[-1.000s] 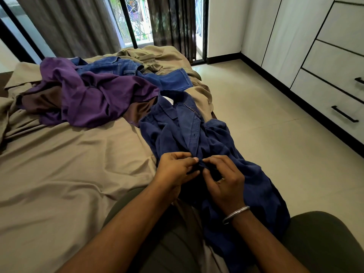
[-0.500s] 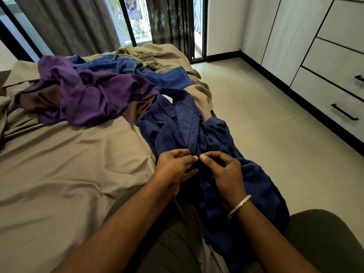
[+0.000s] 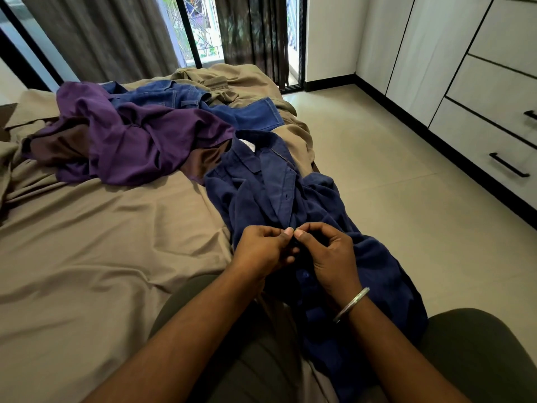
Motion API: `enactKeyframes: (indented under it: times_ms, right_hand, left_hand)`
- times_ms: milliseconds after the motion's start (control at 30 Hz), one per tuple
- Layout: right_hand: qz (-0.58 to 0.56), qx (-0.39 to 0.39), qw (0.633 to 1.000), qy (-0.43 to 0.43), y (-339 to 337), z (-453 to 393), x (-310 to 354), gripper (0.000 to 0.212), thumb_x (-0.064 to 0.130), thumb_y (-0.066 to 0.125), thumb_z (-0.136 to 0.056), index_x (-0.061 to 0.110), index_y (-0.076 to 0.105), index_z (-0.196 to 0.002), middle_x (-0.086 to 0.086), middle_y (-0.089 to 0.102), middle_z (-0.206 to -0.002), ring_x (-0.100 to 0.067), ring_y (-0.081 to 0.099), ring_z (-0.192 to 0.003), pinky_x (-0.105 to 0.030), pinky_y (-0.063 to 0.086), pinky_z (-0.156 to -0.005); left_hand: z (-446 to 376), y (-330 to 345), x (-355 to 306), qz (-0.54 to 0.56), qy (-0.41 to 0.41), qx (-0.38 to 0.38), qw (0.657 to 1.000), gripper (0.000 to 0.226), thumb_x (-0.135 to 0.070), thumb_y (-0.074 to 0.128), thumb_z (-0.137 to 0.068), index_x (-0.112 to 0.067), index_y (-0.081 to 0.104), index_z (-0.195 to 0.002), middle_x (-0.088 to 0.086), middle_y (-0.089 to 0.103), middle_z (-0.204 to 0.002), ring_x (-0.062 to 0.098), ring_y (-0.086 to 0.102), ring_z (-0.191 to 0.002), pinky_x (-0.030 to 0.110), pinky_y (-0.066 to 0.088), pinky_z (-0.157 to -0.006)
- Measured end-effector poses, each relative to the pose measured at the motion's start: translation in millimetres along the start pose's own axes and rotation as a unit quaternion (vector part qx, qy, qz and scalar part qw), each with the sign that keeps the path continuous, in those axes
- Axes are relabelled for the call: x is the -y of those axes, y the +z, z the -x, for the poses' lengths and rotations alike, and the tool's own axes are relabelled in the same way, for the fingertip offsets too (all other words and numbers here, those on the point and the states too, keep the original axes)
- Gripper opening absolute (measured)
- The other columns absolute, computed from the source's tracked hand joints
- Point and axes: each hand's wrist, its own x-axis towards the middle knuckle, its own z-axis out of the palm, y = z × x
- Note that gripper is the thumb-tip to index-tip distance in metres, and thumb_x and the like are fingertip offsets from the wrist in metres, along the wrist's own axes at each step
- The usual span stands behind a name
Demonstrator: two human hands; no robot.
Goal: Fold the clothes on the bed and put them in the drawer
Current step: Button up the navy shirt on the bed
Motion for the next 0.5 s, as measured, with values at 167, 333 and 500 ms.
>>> enactKeyframes:
  times_ms: [167,333,500]
  right_hand:
    - [-0.098,0.007,0.989,0.110,-3.8,-3.6,6.2,0.012,0.002,0.063,-0.089,0.007,0.070,-0.081,-0.009,0.072,-0.079,-0.022,0.069,-0.075,-0.030,0.057,-0.067]
    - [-0.195,0.049,0.955,0.217,-10.5,-8.1,15.3,0.008,0.004,0.065,-0.079,0.003,0.070,-0.085,-0.011,0.073,-0.083,-0.021,0.070,-0.076,-0.026,0.058,-0.067]
    - [-0.162,0.020,0.965,0.205,-8.4,-8.6,11.2,0.013,0.000,0.059,-0.089,0.001,0.070,-0.083,-0.011,0.073,-0.079,-0.019,0.070,-0.074,-0.024,0.056,-0.063]
  left_hand:
    - [0.8,5.4,0.5,-0.037,0.042,0.002,0.998,0.019,-0.014,0.056,-0.100,-0.006,0.068,-0.088,0.010,0.070,-0.083,0.013,0.067,-0.072,0.023,0.057,-0.063]
    - [2.7,7.0,-1.3,0.040,0.038,-0.005,0.998,0.008,-0.007,0.060,-0.096,-0.009,0.064,-0.091,0.007,0.067,-0.089,0.014,0.067,-0.080,0.019,0.056,-0.061]
    - [-0.4,4.3,3.4,0.030,0.063,-0.017,0.997,0.007,-0.007,0.069,-0.090,-0.013,0.071,-0.092,0.008,0.074,-0.094,0.015,0.072,-0.084,0.022,0.057,-0.067]
